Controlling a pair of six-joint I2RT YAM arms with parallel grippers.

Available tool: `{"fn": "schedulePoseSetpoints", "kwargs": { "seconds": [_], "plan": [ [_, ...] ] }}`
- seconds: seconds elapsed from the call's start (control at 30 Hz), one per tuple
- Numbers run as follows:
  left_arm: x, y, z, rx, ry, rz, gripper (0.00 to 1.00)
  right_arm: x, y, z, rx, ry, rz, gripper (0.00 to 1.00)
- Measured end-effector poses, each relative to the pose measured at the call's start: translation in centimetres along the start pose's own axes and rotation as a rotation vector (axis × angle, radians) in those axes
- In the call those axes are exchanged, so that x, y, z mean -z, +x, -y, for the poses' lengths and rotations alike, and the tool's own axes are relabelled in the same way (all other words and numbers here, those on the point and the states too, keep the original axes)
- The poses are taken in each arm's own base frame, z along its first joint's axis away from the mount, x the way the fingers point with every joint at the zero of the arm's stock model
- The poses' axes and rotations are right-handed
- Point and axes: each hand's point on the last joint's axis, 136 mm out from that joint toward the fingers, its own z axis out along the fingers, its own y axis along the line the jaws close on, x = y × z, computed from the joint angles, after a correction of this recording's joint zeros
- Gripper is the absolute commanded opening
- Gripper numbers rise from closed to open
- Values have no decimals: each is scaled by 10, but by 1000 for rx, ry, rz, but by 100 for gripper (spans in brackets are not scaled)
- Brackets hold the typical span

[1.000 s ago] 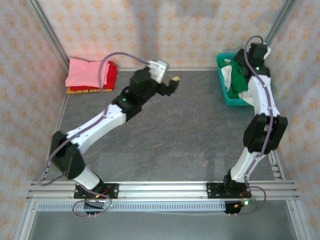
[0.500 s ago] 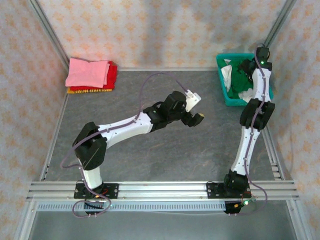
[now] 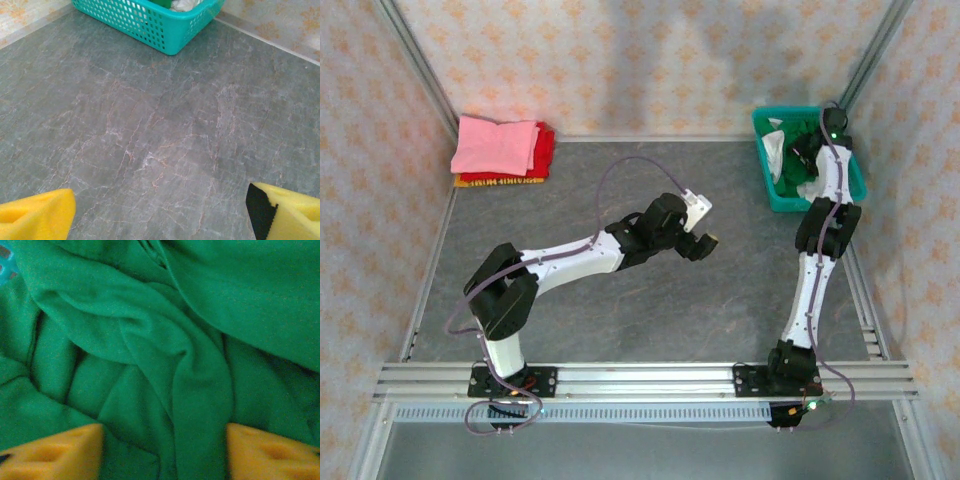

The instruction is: Fold and stack the t-shirts

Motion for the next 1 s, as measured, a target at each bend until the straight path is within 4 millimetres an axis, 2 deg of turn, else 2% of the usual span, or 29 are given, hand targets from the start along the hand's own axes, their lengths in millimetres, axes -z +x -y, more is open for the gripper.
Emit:
{"fn": "schedulePoseSetpoints", "kwargs": {
  "seconds": [0.1, 0.23, 0.33, 0.43, 0.5, 0.63, 0.7, 0.77, 0.87, 1.0],
  "plan": [
    [0, -1, 0, 4, 1, 6, 88, -4, 0, -1, -1, -10, 2, 18],
    [0, -2, 0, 8, 1, 9, 87, -1, -4, -5, 0, -22, 14, 0],
    [1, -4, 0, 12, 1, 12, 87, 4, -9, -8, -2, -27, 26, 0],
    [7, -11, 0, 19, 2, 30, 87, 20, -18, -17, 3, -42, 54, 0],
    [15, -20, 1, 25, 2, 53, 87, 40, -28, -26, -3, -62, 86, 0],
    [43, -51, -1, 33, -9, 138, 87, 97, -51, -59, -28, -154, 153, 0],
    [59, -67, -2, 34, -15, 186, 87, 116, -56, -71, -43, -196, 167, 0],
    [76, -82, -4, 37, -25, 231, 87, 127, -58, -80, -65, -231, 167, 0],
    [93, -93, -6, 39, -35, 279, 87, 127, -47, -83, -94, -258, 138, 0],
    [98, -85, -10, 43, -58, 281, 87, 119, -10, -74, -116, -239, 79, 0]
  ]
}}
